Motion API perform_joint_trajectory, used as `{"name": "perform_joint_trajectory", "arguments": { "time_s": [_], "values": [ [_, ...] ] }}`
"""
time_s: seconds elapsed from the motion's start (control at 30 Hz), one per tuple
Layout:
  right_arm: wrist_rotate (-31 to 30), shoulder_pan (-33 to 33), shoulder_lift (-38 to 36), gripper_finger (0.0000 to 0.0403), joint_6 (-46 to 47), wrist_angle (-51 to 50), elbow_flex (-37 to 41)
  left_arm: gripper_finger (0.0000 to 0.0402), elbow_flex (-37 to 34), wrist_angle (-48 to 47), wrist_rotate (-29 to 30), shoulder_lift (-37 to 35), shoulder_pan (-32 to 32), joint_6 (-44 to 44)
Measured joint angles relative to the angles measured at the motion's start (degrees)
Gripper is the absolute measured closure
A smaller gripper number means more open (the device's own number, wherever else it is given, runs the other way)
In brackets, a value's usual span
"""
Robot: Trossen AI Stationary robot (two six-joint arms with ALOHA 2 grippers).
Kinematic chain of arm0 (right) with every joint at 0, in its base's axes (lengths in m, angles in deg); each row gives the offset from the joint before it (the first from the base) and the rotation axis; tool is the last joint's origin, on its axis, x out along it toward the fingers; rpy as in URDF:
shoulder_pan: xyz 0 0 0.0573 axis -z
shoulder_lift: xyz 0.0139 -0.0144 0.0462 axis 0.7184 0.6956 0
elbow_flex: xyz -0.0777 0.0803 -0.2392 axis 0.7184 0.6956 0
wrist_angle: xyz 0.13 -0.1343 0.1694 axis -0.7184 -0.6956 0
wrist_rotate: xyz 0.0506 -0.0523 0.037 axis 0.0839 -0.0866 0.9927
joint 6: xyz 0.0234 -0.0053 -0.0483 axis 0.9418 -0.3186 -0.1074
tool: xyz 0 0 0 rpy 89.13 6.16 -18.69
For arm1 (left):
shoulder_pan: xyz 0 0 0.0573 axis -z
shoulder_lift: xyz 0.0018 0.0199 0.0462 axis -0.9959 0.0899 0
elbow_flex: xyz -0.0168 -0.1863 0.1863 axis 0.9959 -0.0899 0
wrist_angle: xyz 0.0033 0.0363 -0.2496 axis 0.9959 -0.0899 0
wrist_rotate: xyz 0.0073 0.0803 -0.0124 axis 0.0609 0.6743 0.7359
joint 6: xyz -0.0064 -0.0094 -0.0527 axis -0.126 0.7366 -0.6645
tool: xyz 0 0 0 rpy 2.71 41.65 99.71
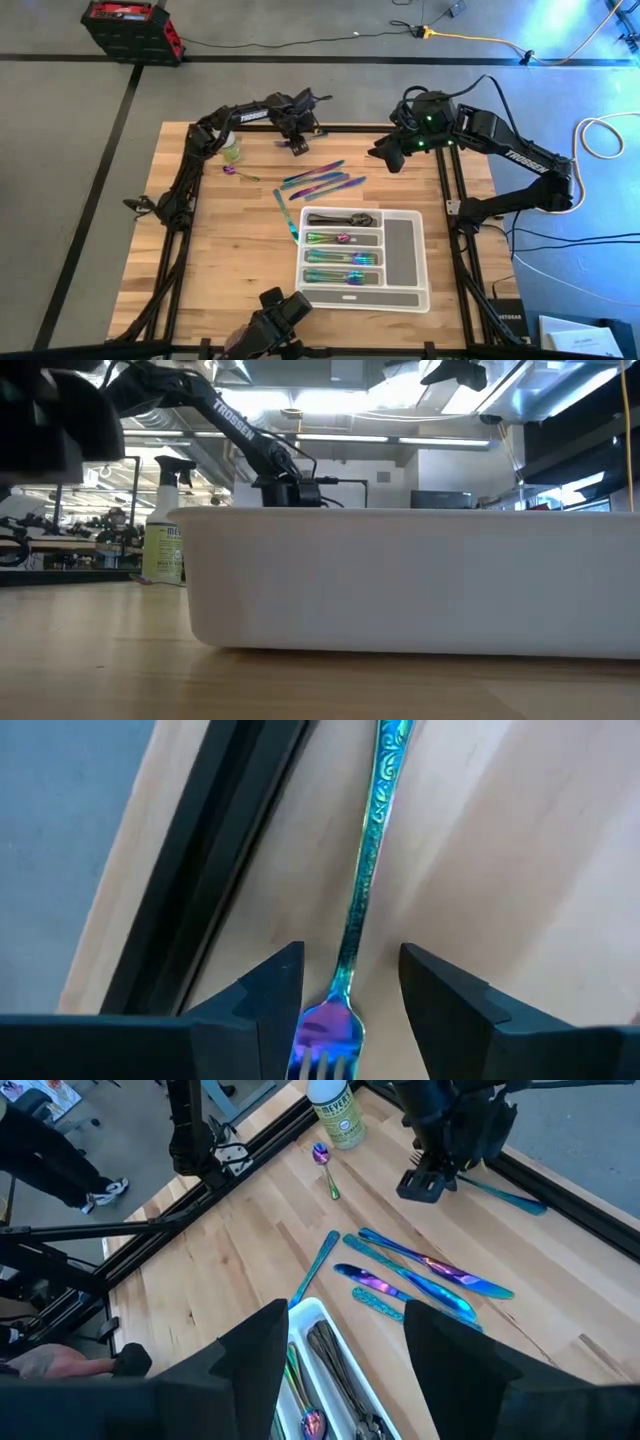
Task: Sort silverware
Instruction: Put the purple fork into the white silverware tray
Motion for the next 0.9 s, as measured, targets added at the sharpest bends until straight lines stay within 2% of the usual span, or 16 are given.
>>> {"name": "perform_joint_trajectory", "arguments": {
  "time_s": [0.3,0.43,0.63,0.77,0.9],
  "values": [
    [-0.02,-0.02,-0.02,0.0217,0.35,-0.65,-0.07,0.0257,0.22,-0.65,-0.65,0.82,0.24,3.2],
    [-0.04,-0.02,-0.02,0.0217,0.39,-0.76,-0.07,0.0299,0.3,-1.66,-1.55,1.36,0.25,3.42],
    [-0.09,-0.02,-0.02,0.0217,0.47,-0.76,-0.07,0.0388,0.28,-2.55,-1.58,1.4,0.45,3.29],
    [-0.07,-0.02,-0.03,0.0217,-1.01,-1.21,-0.07,0.0394,1.9,-5.47,-0.82,1.65,1.05,0.8],
    [-0.08,-0.02,-0.22,0.0217,-4.85,-3.25,-0.07,0.0399,5.76,-15.72,-0.5,2.0,2.01,0.56]
  ]
}}
